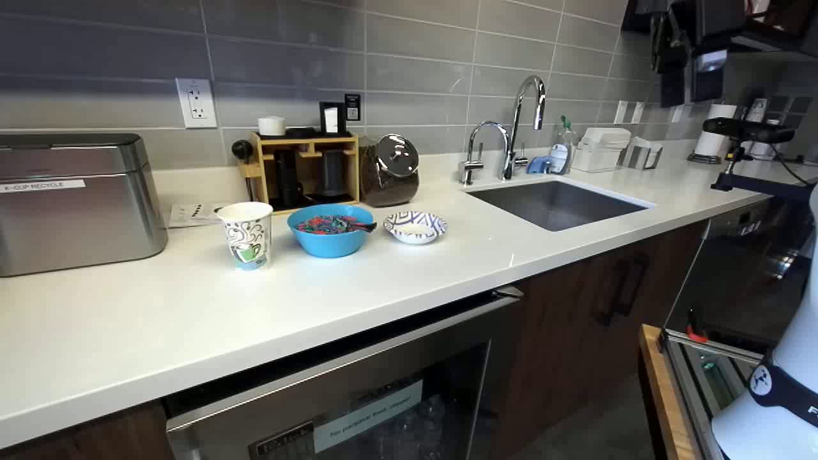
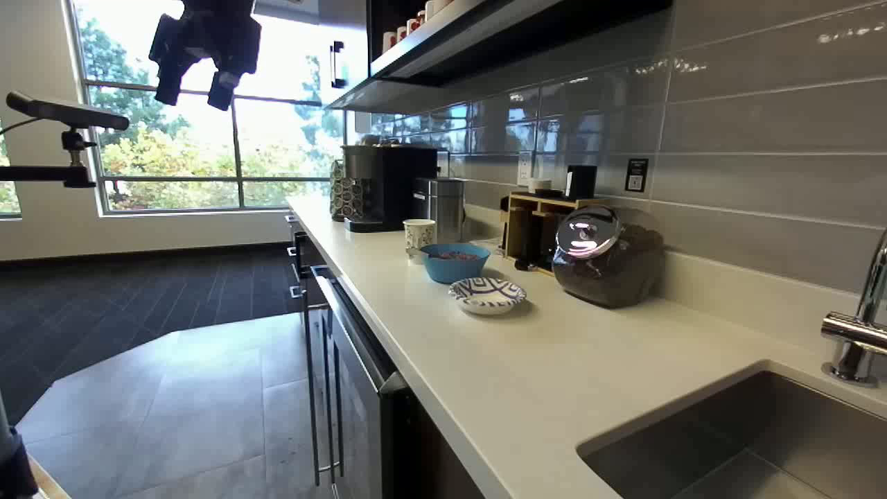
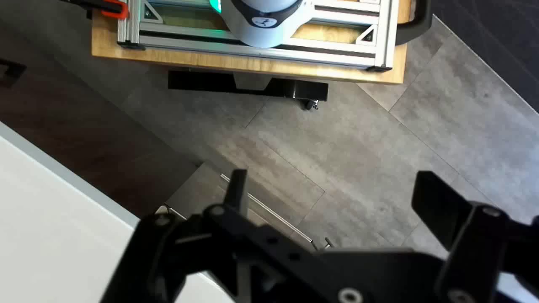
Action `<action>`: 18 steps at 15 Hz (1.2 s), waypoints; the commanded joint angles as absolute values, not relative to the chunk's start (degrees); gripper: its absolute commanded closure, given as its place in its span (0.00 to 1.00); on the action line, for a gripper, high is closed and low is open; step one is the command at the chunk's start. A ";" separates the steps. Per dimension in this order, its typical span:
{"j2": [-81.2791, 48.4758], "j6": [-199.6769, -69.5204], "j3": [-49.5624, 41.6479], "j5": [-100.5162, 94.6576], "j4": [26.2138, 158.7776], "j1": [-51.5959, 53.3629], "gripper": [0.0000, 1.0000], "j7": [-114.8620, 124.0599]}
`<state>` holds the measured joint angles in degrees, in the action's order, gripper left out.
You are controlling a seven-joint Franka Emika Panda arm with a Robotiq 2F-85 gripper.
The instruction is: Put some of the contents of the blue blow onto the white plate using the silver spoon
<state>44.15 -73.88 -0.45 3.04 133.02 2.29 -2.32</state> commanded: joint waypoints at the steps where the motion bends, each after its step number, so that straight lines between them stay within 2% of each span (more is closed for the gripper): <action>1: 44.08 -73.77 -0.21 3.14 132.89 1.90 0.00 -2.55; 18: 43.05 -75.25 -0.50 3.56 132.42 1.83 0.00 -2.59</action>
<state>44.15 -73.88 -0.45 3.04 133.02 2.29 -2.32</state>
